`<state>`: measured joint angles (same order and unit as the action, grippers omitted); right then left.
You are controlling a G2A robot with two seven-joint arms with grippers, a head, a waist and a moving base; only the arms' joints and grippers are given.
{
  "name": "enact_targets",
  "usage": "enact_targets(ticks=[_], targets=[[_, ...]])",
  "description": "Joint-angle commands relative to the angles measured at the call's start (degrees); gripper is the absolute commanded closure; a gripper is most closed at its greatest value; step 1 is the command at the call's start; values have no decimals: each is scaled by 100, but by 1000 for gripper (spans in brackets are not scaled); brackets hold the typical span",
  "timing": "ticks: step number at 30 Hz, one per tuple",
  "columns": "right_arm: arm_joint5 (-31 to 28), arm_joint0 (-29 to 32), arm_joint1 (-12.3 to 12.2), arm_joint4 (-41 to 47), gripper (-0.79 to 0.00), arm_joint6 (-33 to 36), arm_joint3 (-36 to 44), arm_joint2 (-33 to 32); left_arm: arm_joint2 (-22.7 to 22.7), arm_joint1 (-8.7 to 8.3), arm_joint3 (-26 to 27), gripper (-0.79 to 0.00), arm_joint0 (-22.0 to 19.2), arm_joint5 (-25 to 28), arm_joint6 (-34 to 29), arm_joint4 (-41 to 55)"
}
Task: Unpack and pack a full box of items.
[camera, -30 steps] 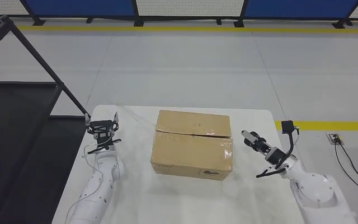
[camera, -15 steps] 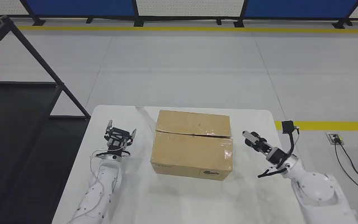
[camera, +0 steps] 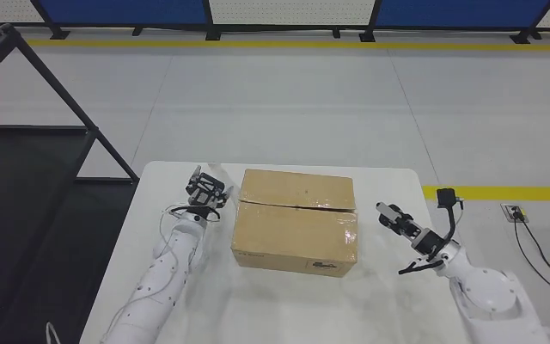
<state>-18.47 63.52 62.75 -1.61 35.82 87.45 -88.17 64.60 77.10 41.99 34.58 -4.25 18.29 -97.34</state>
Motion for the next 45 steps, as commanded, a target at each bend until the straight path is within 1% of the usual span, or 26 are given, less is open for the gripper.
enact_targets(ticks=[1, 7, 12, 16, 19, 26, 31, 33, 37, 40, 45], targets=[[21, 30, -6, 2, -785, -27, 24, -24, -47, 69, -231, -785, -177, -52, 139, 174], [69, 78, -21, 0, -785, -56, 85, -37, -16, 199, -666, -785, -465, -362, 675, 626], [112, 63, -28, -12, -785, -73, 103, -16, 100, 238, -794, -785, -482, -600, 1111, 919], [132, 34, -32, -23, -785, -68, 128, 19, 171, 242, -818, -785, -499, -580, 1240, 1041], [126, 17, -37, -30, -785, -67, 117, 32, 138, 236, -852, -785, -498, -475, 1180, 922], [83, 38, -51, 15, -785, -82, 41, 11, -246, 226, -1202, -785, -434, -516, 653, -76], [72, 35, -57, 26, -785, -93, 10, 31, -474, 278, -1264, -785, -421, -681, 518, -497], [78, 42, -59, 22, -785, -101, 15, 42, -528, 306, -1252, -785, -441, -637, 534, -531], [87, 72, -67, 28, -785, -126, 33, 31, -575, 372, -1238, -785, -499, -849, 570, -504], [93, 116, -73, 27, -785, -149, 53, 16, -589, 430, -1296, -785, -583, -1115, 580, -454], [89, 186, -83, 44, -785, -187, 103, -19, -471, 495, -1431, -785, -697, -1554, 812, -149]])
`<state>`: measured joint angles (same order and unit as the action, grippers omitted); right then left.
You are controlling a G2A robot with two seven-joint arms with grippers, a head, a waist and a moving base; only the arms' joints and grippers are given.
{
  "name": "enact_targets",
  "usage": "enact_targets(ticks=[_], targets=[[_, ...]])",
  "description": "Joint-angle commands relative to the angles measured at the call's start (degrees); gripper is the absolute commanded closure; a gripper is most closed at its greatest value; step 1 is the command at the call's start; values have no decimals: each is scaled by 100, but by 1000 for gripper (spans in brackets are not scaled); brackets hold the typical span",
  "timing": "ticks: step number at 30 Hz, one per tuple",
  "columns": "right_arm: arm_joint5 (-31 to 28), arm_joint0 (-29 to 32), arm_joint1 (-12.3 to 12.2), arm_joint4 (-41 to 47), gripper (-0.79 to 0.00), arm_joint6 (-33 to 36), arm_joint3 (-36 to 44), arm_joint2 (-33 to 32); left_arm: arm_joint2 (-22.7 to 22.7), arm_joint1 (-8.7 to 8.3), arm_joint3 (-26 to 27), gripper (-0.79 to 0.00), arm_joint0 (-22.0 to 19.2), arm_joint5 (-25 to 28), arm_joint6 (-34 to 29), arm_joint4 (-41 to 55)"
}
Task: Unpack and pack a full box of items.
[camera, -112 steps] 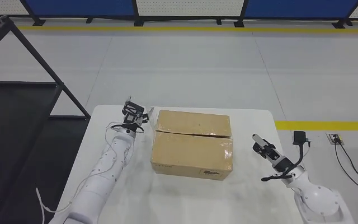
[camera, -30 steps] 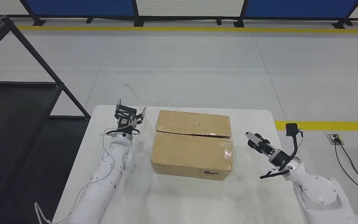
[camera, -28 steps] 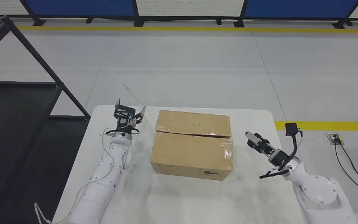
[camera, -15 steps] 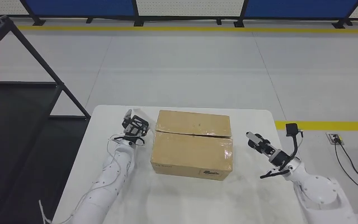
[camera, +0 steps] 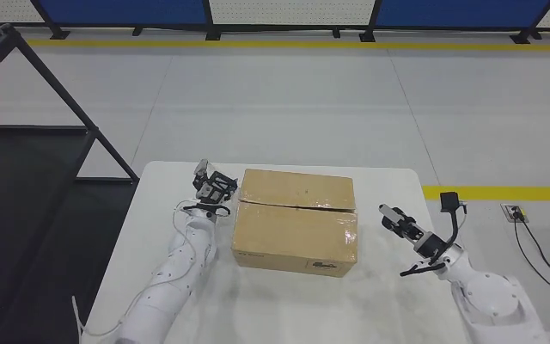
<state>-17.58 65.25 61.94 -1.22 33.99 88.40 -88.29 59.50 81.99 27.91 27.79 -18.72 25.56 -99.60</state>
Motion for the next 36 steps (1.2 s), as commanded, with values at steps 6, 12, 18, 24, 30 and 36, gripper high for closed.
enact_targets(ticks=[6, 12, 18, 24, 30, 36], targets=[[25, 30, -8, 13, -785, -19, 56, 10, 344, -24, -9, -785, -9, -427, 659, 510], [44, -61, -7, -15, -785, 13, 65, 106, 685, -129, 237, -785, 124, -293, 967, 850], [35, -133, -11, -31, -785, 53, 36, 160, 997, -262, 658, -785, 400, -125, 1035, 985], [15, -147, -18, -32, -785, 68, 40, 176, 1225, -380, 1176, -785, 814, -176, 972, 884], [-8, -167, -26, -28, -785, 89, 14, 189, 1489, -447, 1826, -785, 1364, -297, 981, 1038], [-17, -233, -32, -33, -785, 145, -29, 230, 1761, -497, 2424, -785, 1857, -498, 977, 1169]])
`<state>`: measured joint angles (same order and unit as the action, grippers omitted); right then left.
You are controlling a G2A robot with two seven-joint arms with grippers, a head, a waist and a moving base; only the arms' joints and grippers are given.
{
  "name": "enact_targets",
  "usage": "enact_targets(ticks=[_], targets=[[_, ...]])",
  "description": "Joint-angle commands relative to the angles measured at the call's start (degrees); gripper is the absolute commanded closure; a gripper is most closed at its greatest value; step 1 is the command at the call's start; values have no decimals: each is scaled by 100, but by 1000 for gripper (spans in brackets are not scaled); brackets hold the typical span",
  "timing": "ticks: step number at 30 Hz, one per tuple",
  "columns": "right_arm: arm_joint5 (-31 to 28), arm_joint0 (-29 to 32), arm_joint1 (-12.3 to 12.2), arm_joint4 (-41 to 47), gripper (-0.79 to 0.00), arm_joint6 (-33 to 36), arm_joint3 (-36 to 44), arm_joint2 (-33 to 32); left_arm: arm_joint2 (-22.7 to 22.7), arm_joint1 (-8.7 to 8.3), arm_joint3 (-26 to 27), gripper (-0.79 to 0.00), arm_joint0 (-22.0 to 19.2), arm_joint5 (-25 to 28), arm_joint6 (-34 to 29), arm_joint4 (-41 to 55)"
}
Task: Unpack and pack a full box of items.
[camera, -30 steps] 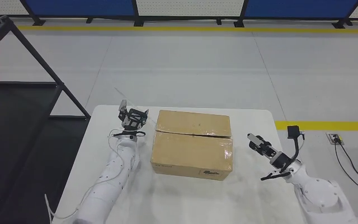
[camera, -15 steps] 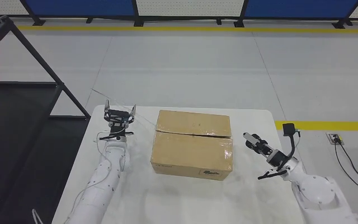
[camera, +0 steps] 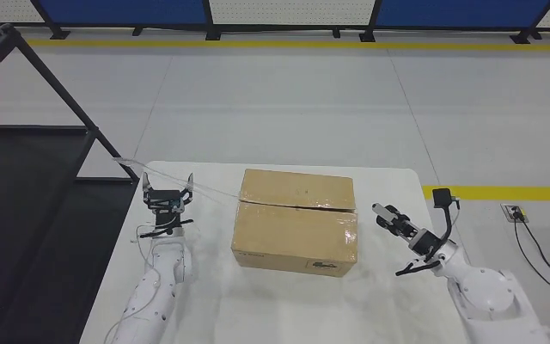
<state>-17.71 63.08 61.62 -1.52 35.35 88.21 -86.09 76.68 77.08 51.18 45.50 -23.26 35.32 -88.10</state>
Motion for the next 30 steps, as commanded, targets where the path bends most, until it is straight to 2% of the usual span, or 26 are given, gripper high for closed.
enact_targets(ticks=[1, 10, 18, 25, 30], targets=[[-10, -28, -1, 0, -785, 18, -20, 21, 77, -11, 177, -785, 155, -88, 0, 26], [-65, -164, -6, -1, -785, 112, -138, 116, 246, 0, 666, -785, 679, -384, 14, 163], [-188, -284, -17, 11, -785, 236, -267, 173, 264, 39, 894, -785, 1022, -775, -64, 80], [-335, -382, -28, 60, -785, 356, -423, 211, 396, 4, 1151, -785, 1363, -831, -544, -236], [-416, -459, -36, 79, -785, 440, -537, 252, 550, -73, 1586, -785, 1697, -647, -1053, -750]])
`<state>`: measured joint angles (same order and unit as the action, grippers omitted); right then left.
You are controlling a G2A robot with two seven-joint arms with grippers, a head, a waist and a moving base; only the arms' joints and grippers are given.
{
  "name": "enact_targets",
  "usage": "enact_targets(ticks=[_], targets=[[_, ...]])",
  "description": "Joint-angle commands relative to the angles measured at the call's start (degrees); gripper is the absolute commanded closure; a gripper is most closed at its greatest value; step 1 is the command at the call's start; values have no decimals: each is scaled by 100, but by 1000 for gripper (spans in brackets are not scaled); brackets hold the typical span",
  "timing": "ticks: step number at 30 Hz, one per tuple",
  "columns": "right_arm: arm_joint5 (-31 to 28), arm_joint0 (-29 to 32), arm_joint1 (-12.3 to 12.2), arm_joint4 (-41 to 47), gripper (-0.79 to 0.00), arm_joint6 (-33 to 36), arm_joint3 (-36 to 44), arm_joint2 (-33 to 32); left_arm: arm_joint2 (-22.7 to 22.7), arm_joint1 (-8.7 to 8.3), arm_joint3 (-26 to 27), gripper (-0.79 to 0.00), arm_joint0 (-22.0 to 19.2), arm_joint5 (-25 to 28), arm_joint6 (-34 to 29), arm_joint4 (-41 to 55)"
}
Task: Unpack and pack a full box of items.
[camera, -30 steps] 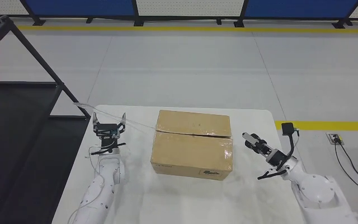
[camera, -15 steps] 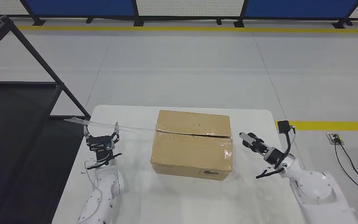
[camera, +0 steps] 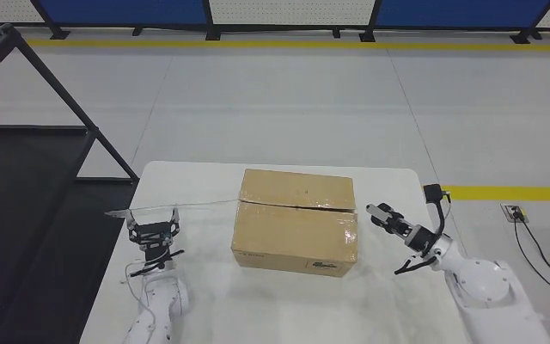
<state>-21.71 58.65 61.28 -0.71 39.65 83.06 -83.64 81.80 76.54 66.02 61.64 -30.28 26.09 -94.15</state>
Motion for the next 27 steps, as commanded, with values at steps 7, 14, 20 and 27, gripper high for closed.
enact_targets(ticks=[7, 14, 20, 27], targets=[[-80, -100, -13, 25, -785, 102, -114, 56, 357, -147, 901, -785, 800, 541, -1005, -865], [-113, -185, -15, 14, -785, 134, -183, 142, 740, -210, 1400, -785, 1225, 763, -1497, -1003], [-133, -198, -26, 32, -785, 127, -182, 149, 1172, -321, 1956, -785, 1743, 1687, -2029, -1222], [-140, -247, -28, 38, -785, 139, -168, 223, 1629, -391, 2970, -785, 2542, 2496, -2132, -982]])
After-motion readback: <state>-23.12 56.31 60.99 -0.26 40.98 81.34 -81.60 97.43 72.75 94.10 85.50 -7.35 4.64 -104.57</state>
